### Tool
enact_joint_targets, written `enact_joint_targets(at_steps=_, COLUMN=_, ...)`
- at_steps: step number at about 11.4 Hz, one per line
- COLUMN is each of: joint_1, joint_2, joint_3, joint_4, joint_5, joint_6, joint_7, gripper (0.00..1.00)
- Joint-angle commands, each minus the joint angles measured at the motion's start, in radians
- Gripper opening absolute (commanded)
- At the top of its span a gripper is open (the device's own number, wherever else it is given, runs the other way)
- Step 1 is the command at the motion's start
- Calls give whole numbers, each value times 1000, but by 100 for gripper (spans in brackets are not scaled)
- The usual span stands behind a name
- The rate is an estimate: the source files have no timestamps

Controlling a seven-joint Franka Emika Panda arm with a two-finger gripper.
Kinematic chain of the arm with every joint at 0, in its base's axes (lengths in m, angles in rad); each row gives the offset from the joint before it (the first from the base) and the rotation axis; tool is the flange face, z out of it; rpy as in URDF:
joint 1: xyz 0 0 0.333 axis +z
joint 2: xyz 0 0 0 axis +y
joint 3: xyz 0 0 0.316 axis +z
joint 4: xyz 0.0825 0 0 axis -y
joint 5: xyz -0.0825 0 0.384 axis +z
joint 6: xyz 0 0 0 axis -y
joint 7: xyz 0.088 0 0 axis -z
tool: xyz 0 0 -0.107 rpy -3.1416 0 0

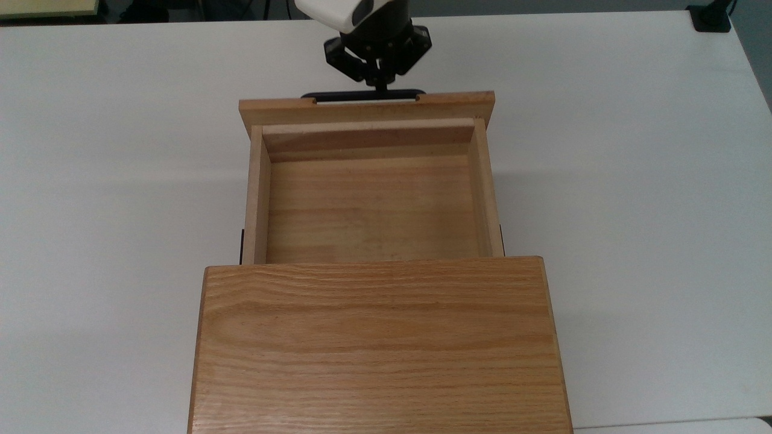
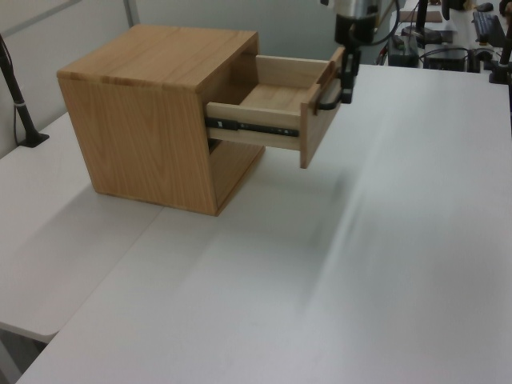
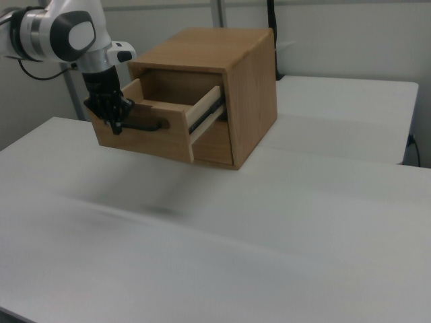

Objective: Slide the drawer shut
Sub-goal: 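Push the drawer by its handle into the cabinet body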

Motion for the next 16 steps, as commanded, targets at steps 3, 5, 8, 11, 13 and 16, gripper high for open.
enact_joint_targets(at_steps=3, joint_1=17, joint_2=86, joint_3=-19, joint_4=70, joint_5=12, joint_6=309, joint_7=153, gripper=0)
enact_joint_targets(at_steps=5, joint_1=12, joint_2=163, joint_3=-19, joint_4=139, joint_5=9, joint_6=399, joint_7=191, gripper=0)
enact_joint_targets(at_steps=8, joint_1=12, joint_2=258, joint_3=-21, joint_4=199, joint_5=3, joint_6=546, joint_7=234, gripper=0)
enact_joint_targets(at_steps=11, joint_1=10, joint_2=312, joint_3=-35, joint_4=201, joint_5=-49, joint_6=779, joint_7=308, gripper=0)
enact_joint_targets(at_steps=13, joint_1=10, joint_2=312, joint_3=-56, joint_4=199, joint_5=-56, joint_6=826, joint_7=323, gripper=0)
enact_joint_targets(at_steps=16, joint_1=-17, joint_2=203, joint_3=-50, joint_4=101, joint_5=-53, joint_6=762, joint_7=316, gripper=0)
